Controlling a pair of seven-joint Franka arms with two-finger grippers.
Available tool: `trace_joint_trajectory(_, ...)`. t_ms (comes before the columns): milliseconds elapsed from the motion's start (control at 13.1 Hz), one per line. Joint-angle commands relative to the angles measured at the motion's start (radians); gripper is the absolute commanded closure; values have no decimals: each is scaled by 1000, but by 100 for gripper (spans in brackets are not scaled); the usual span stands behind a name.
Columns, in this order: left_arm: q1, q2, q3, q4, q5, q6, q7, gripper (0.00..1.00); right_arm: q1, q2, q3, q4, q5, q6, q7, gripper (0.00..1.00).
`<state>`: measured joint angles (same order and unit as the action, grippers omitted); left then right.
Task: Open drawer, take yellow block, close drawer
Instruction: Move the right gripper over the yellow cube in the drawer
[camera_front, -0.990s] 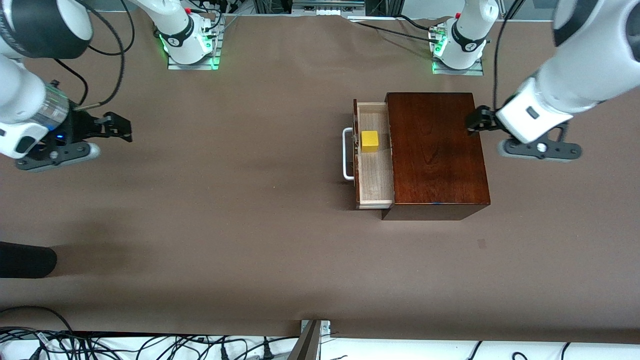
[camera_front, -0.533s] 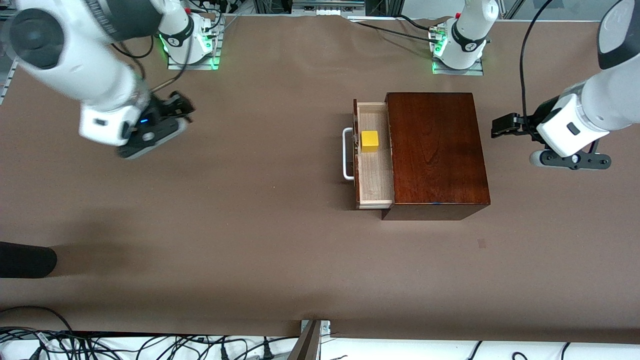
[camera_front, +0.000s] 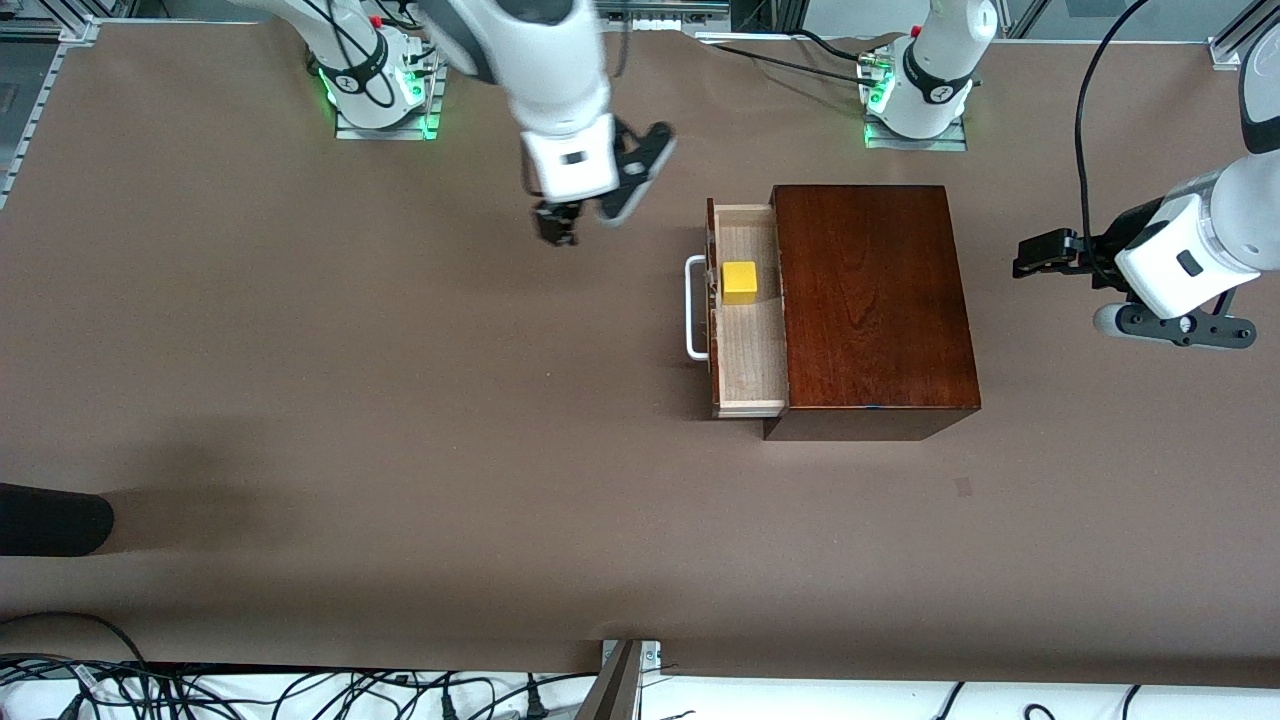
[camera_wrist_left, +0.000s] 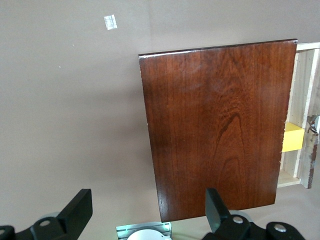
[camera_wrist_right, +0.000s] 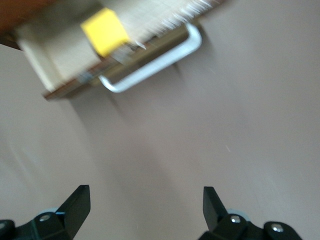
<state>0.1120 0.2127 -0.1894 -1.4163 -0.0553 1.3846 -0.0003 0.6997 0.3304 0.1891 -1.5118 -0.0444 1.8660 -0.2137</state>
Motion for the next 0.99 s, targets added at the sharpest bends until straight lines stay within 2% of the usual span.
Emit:
trace_joint_trajectory(0, -83, -197, 132, -270, -8, 220, 43, 0, 114, 181, -13, 224, -90, -8, -16, 0)
trace_joint_trajectory(152, -86, -277, 136, -377, -8, 373, 36, 0, 150, 249, -13, 306, -106, -1, -19, 0)
trace_joint_trajectory(381, -126, -323, 145, -403, 50, 383, 31, 0, 216, 358, -19, 419, -114, 15, -13, 0)
trace_joint_trajectory(533, -126, -319, 145, -400, 61, 380, 17, 0, 245, 392, -27, 452, -179, 34, -27, 0)
trace_joint_trajectory(609, -123, -312, 146, -386, 63, 357, 14, 0, 244, 403, -30, 452, -187, 63, -39, 0)
trace_joint_trajectory(761, -113, -251, 146, -301, 63, 262, 14, 0, 242, 444, -33, 452, -189, 138, -59, 0)
trace_joint_trajectory(913, -104, -234, 146, -279, 61, 235, 17, 0, 241, 463, -37, 450, -207, 154, -123, 0)
